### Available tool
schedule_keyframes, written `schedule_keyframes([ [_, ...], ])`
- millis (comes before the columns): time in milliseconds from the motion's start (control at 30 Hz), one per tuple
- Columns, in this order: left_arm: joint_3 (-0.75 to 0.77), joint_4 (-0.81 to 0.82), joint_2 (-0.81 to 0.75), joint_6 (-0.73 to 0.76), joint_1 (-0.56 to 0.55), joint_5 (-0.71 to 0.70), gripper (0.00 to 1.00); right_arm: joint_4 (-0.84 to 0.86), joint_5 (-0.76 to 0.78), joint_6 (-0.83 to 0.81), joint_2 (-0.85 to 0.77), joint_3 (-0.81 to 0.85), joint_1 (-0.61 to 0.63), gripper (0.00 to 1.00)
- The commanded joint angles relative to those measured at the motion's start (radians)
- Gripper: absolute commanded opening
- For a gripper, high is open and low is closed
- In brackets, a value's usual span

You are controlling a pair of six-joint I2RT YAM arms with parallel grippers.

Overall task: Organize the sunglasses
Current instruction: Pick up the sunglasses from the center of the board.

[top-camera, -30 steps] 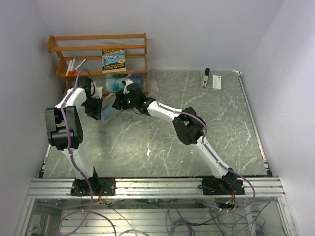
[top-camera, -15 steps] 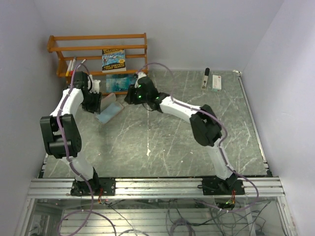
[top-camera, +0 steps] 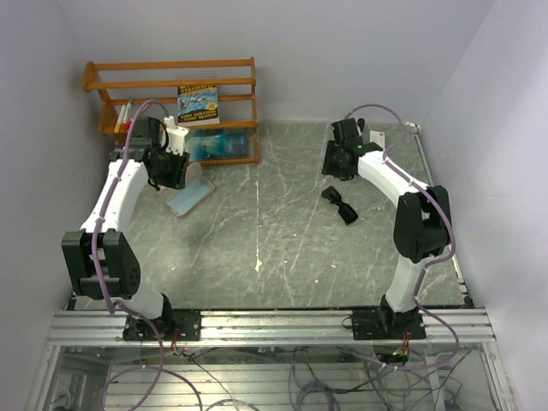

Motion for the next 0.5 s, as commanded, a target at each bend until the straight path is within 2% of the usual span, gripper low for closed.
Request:
schedule_keyframes([
  [0, -0.021, -0.064, -0.039, 0.045, -0.016, 0.081, 0.51, -0.195, 0.014, -0.157, 0.007, 0.028, 0.021, 0.38],
  [167, -0.062, -0.121, -0.093, 0.091, -0.016, 0.091, 0.51, -0.267, -0.054, -0.251, 0.027, 0.033, -0.061, 0.41],
  [367, -0.174, -0.103, -0.194, 0.112, -0.016, 0.015, 0.53, -0.226, -0.171, -0.376, 0.009, -0.01, -0.141, 0.45],
  [467, -0.209, -0.098, -0.217, 0.116, -0.016, 0.004, 0.53, -0.24, -0.16, -0.423, 0.042, 0.005, -0.147, 0.45],
])
